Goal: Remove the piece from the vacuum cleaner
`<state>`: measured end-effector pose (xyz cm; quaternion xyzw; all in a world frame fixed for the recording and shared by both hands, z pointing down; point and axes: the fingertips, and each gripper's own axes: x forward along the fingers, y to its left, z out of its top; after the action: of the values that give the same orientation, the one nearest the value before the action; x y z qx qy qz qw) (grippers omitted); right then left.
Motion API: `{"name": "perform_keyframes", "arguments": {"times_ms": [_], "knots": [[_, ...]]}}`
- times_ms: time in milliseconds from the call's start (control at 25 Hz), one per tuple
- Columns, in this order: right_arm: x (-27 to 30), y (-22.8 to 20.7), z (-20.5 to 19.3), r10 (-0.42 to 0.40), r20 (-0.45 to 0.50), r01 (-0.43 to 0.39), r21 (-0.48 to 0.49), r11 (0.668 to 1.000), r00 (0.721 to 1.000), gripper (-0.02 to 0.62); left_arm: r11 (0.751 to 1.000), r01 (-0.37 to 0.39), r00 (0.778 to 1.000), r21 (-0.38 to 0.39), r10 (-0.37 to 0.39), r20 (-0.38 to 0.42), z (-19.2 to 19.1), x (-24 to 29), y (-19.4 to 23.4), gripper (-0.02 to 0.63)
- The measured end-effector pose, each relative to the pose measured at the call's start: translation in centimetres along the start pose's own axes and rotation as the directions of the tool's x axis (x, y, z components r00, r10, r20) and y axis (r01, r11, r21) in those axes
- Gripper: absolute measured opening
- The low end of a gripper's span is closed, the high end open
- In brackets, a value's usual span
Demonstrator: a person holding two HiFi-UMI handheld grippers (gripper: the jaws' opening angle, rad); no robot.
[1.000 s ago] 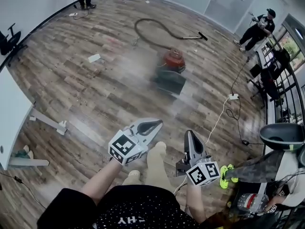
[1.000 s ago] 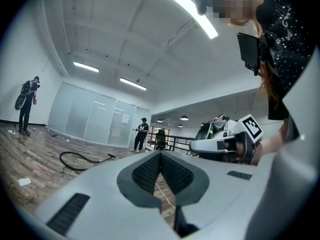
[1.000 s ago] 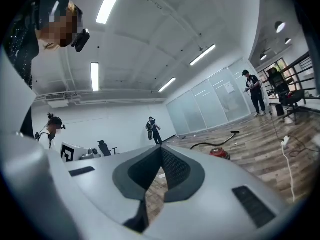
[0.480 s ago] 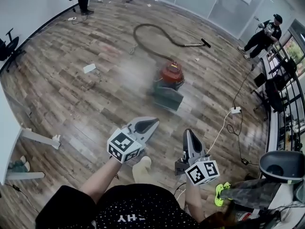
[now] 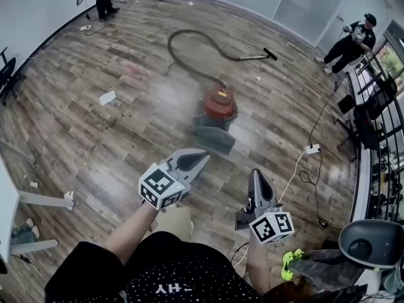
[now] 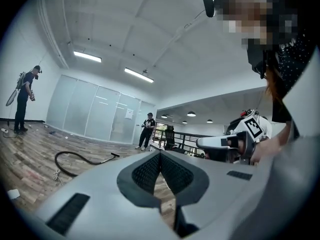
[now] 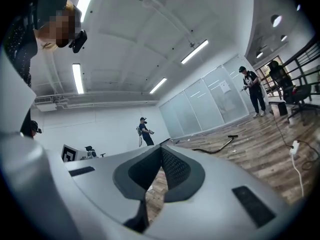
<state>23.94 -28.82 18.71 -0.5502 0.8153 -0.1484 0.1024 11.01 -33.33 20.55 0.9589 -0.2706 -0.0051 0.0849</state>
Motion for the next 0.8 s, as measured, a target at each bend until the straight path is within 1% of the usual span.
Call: {"name": "perform_keyframes", "arguments": {"times_ms": [200,400,520,640,720,800], "knots": [[3.8,-4.1,-0.2,-0.025,-0.024,0.026,0.027,0.999,0.999,0.011,1.000,-0.016,0.999,-0.012,0.016,-0.039,-0.8,4.1,4.3,0.008],[10.0,-9.0,0.8,-0.048,-0.047,0.050,0.036,0.998,0.998,0.011,0.999,-0.009,0.999,-0.040,0.007,-0.050,-0.6,9.4,10.1,0.008],[14.1,-11.9,1.3,-0.043,-0.054,0.045,0.036,0.998,0.998,0.011,0.999,-0.004,0.999,-0.047,0.001,-0.054,-0.8,12.6,13.9,0.008],[17.8,-14.7,1.2,-0.028,-0.050,0.028,0.006,1.000,0.998,0.011,0.998,-0.002,0.997,-0.057,-0.002,-0.071,-2.1,15.0,17.8,0.008],[20.2,-17.3,0.6,-0.046,-0.056,0.044,-0.044,0.998,0.997,0.011,0.998,-0.007,0.995,-0.069,0.000,-0.096,-3.7,16.6,20.8,0.008],[21.9,-20.3,-0.2,-0.078,-0.055,0.074,-0.064,0.995,0.995,0.011,0.996,-0.008,0.993,-0.088,-0.002,-0.114,-5.6,17.9,23.2,0.008]]}}
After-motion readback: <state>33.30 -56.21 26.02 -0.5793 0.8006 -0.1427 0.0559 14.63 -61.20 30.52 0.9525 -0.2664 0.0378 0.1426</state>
